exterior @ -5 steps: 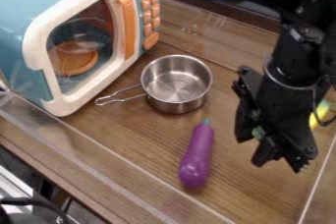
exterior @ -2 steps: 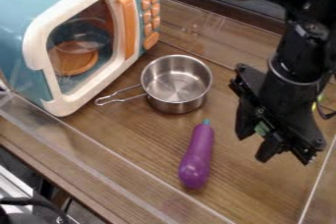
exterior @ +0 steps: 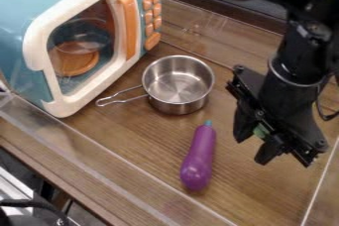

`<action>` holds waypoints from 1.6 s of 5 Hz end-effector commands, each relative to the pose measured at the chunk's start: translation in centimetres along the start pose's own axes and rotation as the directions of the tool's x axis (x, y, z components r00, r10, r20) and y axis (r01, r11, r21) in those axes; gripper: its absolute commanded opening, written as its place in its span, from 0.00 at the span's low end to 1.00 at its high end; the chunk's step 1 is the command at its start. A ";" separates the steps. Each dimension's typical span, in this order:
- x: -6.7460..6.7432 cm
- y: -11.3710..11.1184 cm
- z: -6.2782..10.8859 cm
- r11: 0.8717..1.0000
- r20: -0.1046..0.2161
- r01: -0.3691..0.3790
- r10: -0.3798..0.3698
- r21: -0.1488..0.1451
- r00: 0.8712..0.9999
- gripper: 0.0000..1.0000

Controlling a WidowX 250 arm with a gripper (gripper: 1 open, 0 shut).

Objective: Put the banana in the silver pot

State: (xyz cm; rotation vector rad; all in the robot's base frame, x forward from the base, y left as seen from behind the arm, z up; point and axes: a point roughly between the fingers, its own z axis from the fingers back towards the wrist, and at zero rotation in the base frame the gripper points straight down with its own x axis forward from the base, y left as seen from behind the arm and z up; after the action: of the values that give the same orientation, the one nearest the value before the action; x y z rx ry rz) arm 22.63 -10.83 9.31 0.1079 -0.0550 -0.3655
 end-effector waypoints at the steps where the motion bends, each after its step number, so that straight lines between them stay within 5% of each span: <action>1: 0.2 0.8 1.4 1.000 0.043 -0.019 0.019 0.002 0.999 0.00; 2: -0.2 1.6 1.7 0.999 0.039 -0.038 0.038 0.006 0.999 0.00; 4: -1.0 2.8 3.3 0.977 0.021 -0.212 0.212 0.017 0.977 0.00; 8: -1.3 6.4 1.7 0.978 0.033 -0.202 0.201 0.055 0.979 0.00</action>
State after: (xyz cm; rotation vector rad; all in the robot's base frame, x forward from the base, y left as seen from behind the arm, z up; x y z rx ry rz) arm 23.06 -4.70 10.79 0.1565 -0.0634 -0.1681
